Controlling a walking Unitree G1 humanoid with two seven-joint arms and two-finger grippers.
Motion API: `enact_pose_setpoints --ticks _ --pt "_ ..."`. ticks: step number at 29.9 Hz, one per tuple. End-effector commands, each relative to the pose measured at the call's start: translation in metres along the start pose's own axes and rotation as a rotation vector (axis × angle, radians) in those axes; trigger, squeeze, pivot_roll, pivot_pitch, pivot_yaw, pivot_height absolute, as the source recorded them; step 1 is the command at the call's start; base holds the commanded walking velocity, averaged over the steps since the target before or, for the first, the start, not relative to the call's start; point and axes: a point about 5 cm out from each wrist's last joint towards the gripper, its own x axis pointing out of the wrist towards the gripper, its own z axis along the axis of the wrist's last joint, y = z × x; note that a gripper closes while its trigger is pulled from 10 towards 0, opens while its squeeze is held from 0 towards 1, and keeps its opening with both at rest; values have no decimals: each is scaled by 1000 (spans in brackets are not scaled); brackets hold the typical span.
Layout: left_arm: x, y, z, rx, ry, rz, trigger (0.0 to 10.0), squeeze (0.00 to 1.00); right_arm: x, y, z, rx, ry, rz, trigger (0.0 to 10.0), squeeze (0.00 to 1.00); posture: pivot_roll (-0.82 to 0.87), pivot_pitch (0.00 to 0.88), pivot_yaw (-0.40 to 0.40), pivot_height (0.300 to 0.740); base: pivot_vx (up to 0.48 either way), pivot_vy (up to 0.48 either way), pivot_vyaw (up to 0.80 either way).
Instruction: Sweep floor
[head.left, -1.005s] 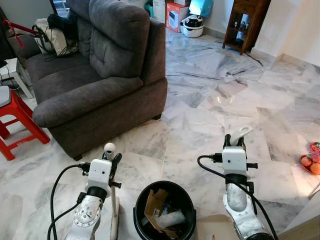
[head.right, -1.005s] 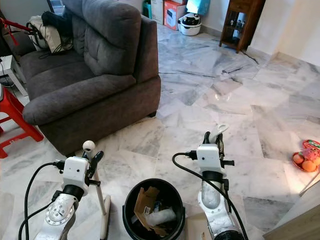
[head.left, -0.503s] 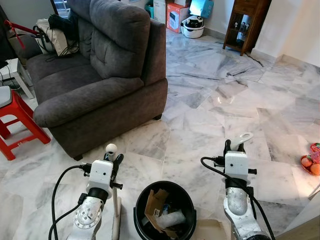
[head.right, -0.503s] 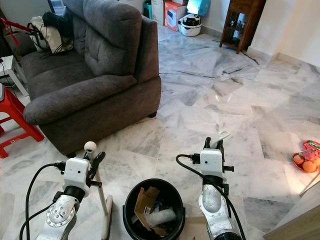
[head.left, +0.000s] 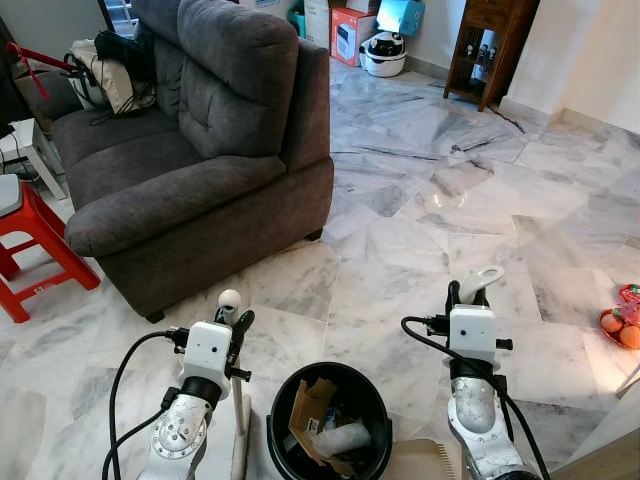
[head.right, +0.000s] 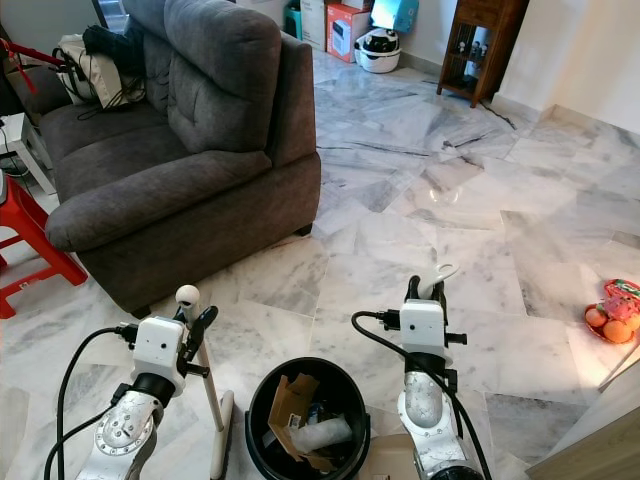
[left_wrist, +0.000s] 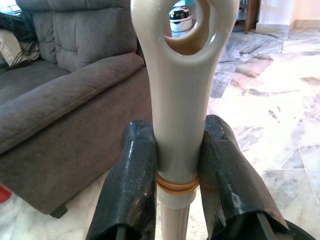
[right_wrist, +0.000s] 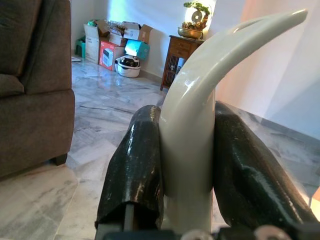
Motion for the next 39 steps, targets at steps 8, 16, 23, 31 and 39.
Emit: enact_pose_setpoints --ticks 8,16,23,31,39 --pt "1 3 5 11 -31 12 10000 0 6 -3 5 8 -26 -9 10000 0 94 0 67 740 0 0 0" --pt "2 3 6 10 -34 9 10000 0 7 -2 4 3 -20 -5 10000 0 96 0 65 740 0 0 0" --pt "3 2 7 20 -39 0 10000 0 6 -4 2 -2 -15 -9 10000 0 97 0 65 740 0 0 0" --pt "4 1 7 17 -38 -3 10000 0 6 -4 0 -7 -6 -8 10000 0 100 0 65 740 -137 0 0" --pt "4 1 7 17 -36 -3 10000 0 4 -5 -1 -10 0 -10 10000 0 101 0 65 740 -306 0 0"
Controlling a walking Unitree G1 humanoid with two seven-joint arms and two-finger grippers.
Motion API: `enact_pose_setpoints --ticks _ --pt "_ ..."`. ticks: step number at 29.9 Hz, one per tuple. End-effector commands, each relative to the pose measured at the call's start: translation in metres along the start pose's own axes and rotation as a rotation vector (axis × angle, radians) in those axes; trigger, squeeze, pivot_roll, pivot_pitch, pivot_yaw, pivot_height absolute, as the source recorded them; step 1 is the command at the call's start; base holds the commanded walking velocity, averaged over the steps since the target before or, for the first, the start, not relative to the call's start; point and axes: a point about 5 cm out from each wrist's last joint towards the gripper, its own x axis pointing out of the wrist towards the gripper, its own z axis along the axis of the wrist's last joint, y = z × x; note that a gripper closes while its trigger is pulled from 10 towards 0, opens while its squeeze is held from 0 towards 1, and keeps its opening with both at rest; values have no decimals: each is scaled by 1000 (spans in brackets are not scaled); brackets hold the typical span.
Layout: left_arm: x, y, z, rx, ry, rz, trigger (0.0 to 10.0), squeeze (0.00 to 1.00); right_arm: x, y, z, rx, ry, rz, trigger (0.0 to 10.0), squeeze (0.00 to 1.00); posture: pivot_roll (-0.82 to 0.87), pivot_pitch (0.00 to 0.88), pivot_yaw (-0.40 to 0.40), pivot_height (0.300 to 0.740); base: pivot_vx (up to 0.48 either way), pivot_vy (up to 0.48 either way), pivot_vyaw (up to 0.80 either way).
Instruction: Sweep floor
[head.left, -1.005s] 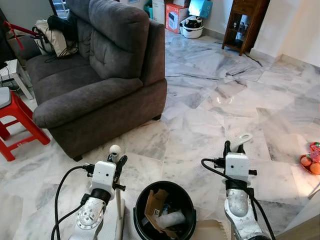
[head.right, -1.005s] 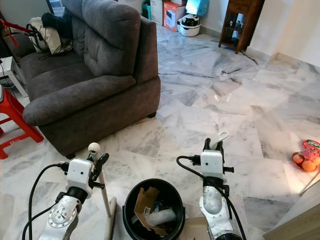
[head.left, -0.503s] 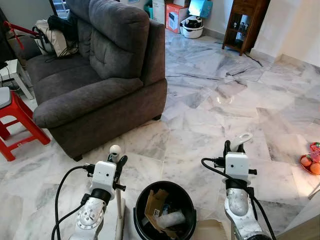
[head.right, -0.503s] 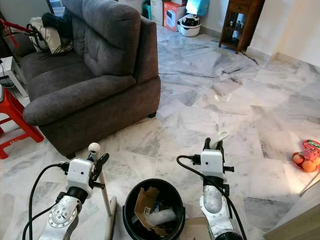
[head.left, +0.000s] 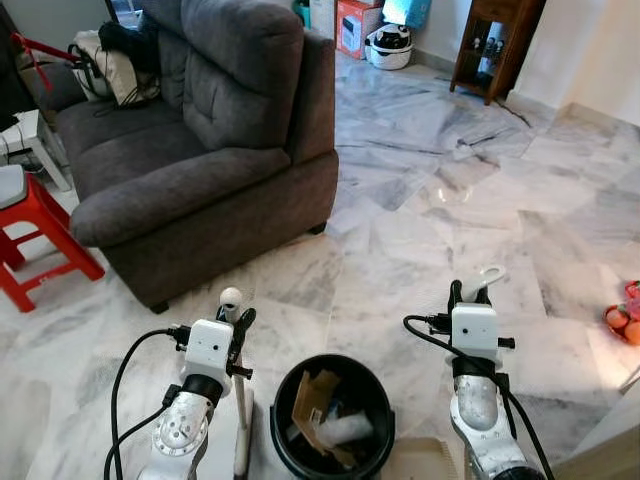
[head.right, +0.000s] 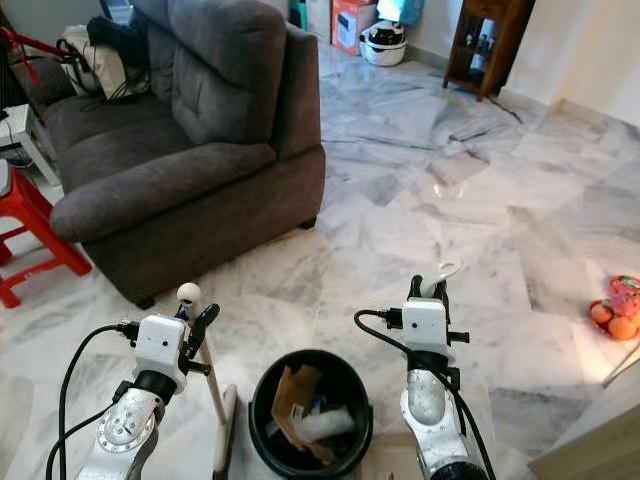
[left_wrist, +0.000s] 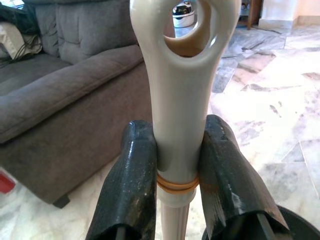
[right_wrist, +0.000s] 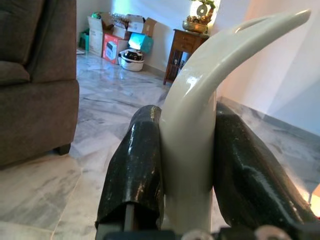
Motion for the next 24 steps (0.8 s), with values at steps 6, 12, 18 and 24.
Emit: enact_pose_setpoints --ticks 6,12,18,24 --pt "2 2 4 15 -24 -2 10000 0 1 -2 0 6 -3 -8 10000 0 100 1 64 740 -306 0 0" --pt "3 1 4 13 -23 0 10000 0 0 -1 0 11 -2 -3 10000 0 100 2 61 740 -303 0 0" --pt "3 1 4 12 -24 1 10000 0 0 0 0 14 -3 2 10000 0 99 3 59 740 -300 0 0" --pt "3 0 4 10 -26 2 10000 0 0 -1 0 14 -2 3 10000 0 99 3 56 740 -299 0 0"
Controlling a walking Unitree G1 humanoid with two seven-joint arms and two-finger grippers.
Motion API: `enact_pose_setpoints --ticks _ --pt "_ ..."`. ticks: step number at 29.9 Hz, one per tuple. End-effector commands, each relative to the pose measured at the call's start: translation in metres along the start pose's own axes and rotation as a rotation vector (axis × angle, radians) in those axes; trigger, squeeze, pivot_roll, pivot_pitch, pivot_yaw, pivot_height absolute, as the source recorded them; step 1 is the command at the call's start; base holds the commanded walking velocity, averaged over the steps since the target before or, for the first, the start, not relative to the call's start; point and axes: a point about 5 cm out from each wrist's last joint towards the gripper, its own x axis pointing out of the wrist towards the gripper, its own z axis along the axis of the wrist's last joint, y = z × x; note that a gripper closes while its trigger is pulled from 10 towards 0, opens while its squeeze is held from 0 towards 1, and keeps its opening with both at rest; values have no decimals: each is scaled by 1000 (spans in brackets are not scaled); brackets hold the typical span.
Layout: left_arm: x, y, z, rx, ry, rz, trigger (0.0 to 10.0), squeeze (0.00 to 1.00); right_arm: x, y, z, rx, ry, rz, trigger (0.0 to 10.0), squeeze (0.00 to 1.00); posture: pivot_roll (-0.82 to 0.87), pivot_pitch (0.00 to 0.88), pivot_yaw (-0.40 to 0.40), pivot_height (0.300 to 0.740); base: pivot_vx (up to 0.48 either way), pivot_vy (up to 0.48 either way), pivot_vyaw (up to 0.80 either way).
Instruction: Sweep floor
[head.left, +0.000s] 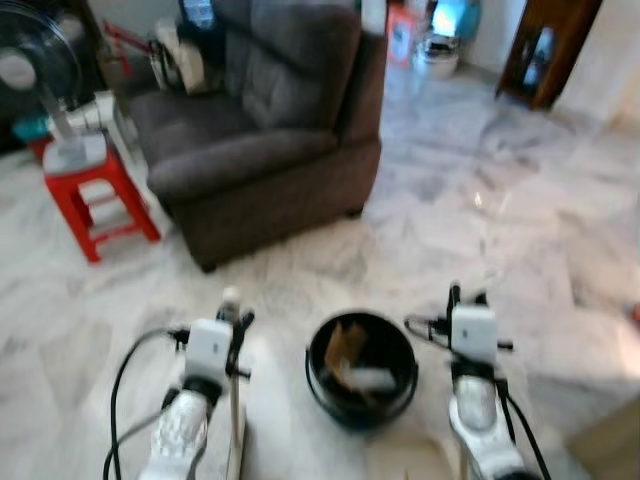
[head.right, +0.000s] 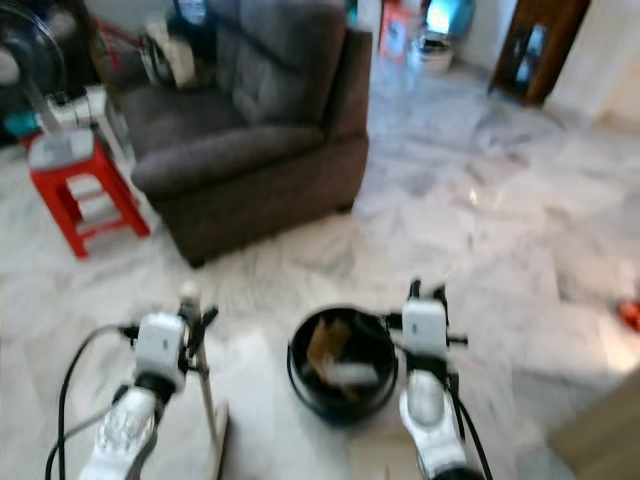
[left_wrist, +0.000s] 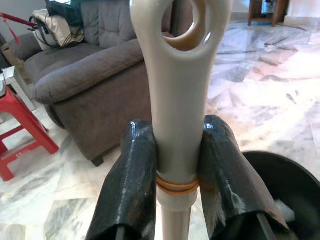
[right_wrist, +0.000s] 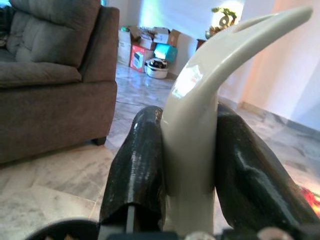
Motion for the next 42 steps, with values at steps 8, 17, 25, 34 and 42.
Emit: enact_pose_setpoints --ticks 8,17,25,34,42 --pt "4 0 8 18 -41 2 10000 0 1 -2 1 13 -3 -5 10000 0 96 4 56 740 -186 0 0" --pt "5 1 8 22 -40 7 10000 0 1 -2 -1 24 17 -7 10000 0 97 5 55 740 0 0 -332" --pt "5 0 8 22 -43 7 10000 0 1 -3 -2 22 23 -6 10000 0 97 5 55 740 0 0 -800" --pt "5 0 8 31 -38 5 10000 0 1 -3 -3 19 26 -8 10000 0 99 5 54 740 0 0 -800" --pt "6 1 8 42 -32 6 10000 0 1 -2 -2 15 26 -8 10000 0 102 5 54 740 0 0 -800"
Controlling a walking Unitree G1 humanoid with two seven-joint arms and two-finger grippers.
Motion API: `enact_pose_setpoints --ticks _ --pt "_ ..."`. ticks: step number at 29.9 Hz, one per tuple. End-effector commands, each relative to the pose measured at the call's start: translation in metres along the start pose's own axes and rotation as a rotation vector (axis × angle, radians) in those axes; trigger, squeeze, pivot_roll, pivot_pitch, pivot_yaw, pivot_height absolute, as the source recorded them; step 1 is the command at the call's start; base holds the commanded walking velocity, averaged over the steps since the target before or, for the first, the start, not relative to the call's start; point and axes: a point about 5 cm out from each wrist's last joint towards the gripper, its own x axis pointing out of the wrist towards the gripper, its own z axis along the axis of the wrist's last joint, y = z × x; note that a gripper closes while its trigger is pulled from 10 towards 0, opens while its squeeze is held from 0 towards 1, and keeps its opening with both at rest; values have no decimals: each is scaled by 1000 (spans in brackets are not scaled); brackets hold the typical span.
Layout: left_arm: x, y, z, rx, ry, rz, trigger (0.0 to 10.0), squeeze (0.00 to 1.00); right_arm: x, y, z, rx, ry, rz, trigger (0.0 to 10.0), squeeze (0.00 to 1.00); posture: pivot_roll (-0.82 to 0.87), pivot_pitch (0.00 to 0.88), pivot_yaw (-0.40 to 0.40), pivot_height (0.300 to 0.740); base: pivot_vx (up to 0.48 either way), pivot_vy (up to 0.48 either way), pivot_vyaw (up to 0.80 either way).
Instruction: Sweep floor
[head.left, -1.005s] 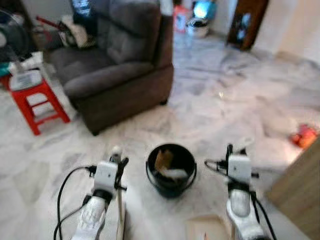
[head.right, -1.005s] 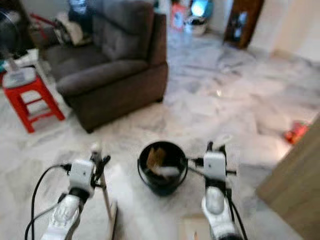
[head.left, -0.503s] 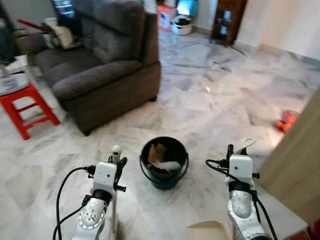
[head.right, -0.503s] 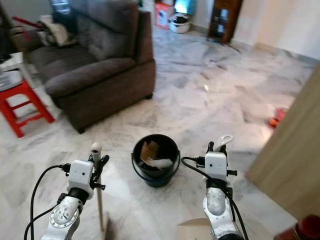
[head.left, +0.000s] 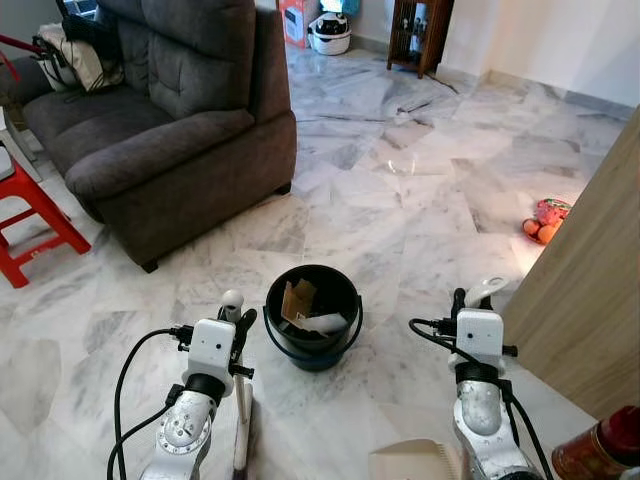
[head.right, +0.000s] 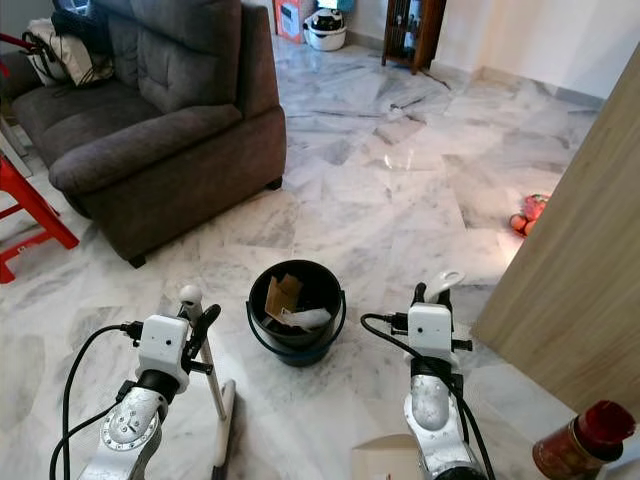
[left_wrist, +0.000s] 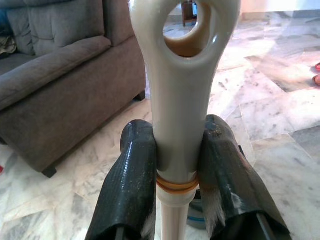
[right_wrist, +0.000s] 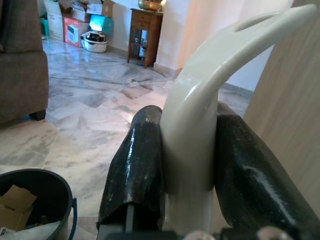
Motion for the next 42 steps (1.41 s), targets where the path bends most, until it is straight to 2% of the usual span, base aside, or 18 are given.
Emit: enact_pose_setpoints --ticks 1,6,11,21,25,42 --pt "3 2 7 38 -30 -3 10000 0 3 2 5 0 -18 2 10000 0 102 5 54 740 0 0 -800" --pt "4 2 7 53 -28 -6 10000 0 4 2 5 -2 -17 2 10000 0 102 6 54 740 0 0 -800" --pt "4 3 6 66 -23 -3 10000 0 4 2 5 -5 -16 2 10000 0 102 8 54 740 0 -455 -800" --pt "4 3 6 71 -23 0 10000 0 5 2 5 -8 -15 3 10000 0 105 19 53 740 0 0 -800" --pt "4 3 6 75 -22 2 10000 0 5 3 5 -10 -16 4 10000 0 105 23 54 740 0 -452 -800" --pt "4 2 7 59 -29 1 10000 0 5 1 5 -15 -15 -5 10000 0 105 22 53 740 0 0 -800"
